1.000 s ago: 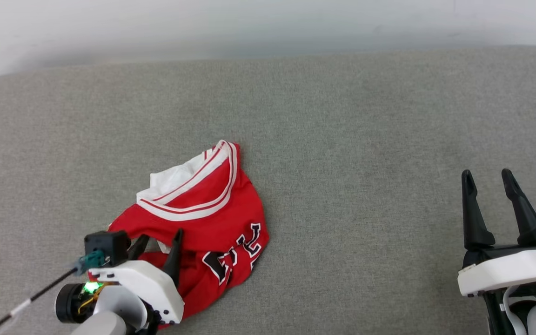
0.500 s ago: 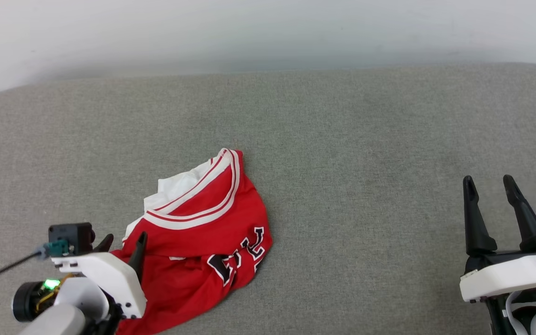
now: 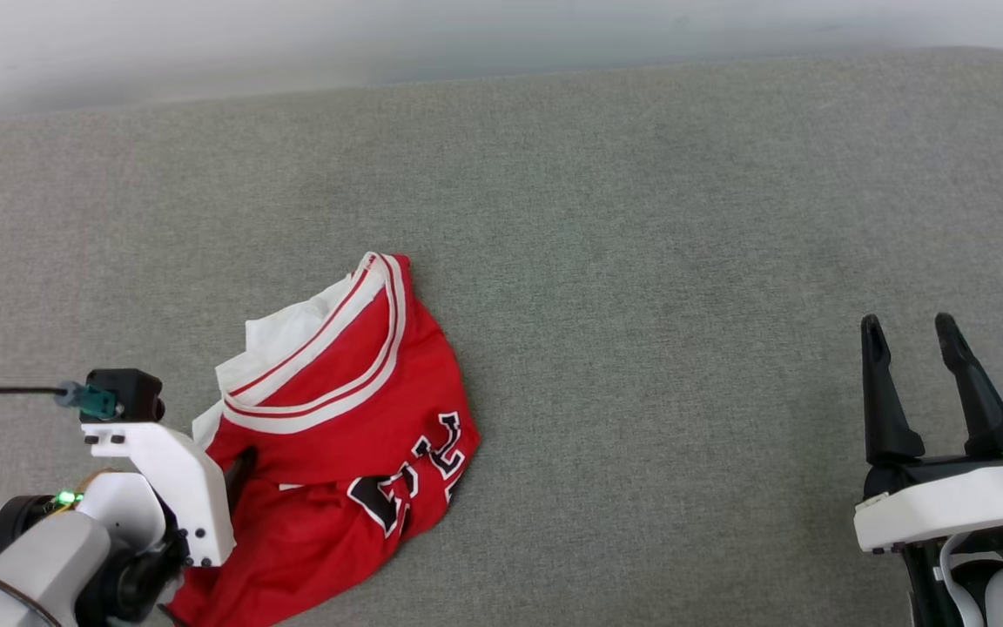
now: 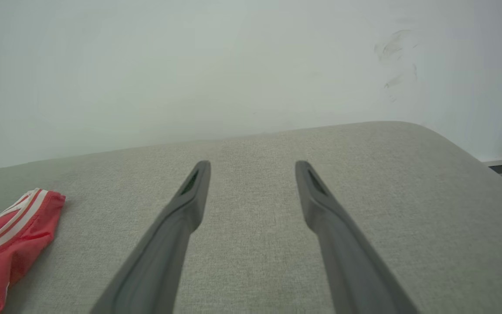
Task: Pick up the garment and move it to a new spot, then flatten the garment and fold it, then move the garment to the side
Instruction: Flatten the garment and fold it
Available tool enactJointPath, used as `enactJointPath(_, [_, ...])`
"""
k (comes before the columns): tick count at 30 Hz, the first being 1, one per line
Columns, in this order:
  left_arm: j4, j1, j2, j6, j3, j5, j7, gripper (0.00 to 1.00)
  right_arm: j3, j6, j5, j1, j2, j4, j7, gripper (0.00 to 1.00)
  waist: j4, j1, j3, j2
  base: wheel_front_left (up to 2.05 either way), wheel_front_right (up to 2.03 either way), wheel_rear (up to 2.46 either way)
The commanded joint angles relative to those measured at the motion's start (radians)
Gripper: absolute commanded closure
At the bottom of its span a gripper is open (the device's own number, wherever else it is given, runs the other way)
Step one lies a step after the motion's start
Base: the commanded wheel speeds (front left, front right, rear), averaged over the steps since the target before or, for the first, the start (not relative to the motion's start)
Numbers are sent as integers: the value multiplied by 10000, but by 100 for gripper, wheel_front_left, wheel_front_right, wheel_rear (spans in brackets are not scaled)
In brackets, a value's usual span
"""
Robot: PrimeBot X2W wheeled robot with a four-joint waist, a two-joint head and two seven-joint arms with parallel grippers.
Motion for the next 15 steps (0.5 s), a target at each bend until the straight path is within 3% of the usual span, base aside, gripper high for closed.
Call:
enactJointPath(1, [168,-26,-56,-96,-127,-136,233,50,-6,-3,6,-111,9,46,-75,0,-50,0,53,0,0,0,0])
enactJointPath(2, [240,12,-87,-178,-192,-162,326,69,-5,-3,9,-149,7,81,-101,0,-69,0,66,0,0,0,0])
enactJointPath(3, [258,-21,-112,-224,-177,-140,234,100,-8,-2,20,-173,7,108,-109,0,-79,0,77,0,0,0,0])
enactJointPath(6, [151,-232,-174,-278,-119,71,-74,100,-96,-2,4,-187,7,181,-168,0,-22,0,67,0,0,0,0])
enactJointPath(15, [-1497,-1091,-145,459,-329,2002,-1486,100,-110,-3,-98,-273,7,275,-145,0,203,0,-127,0,0,0,0])
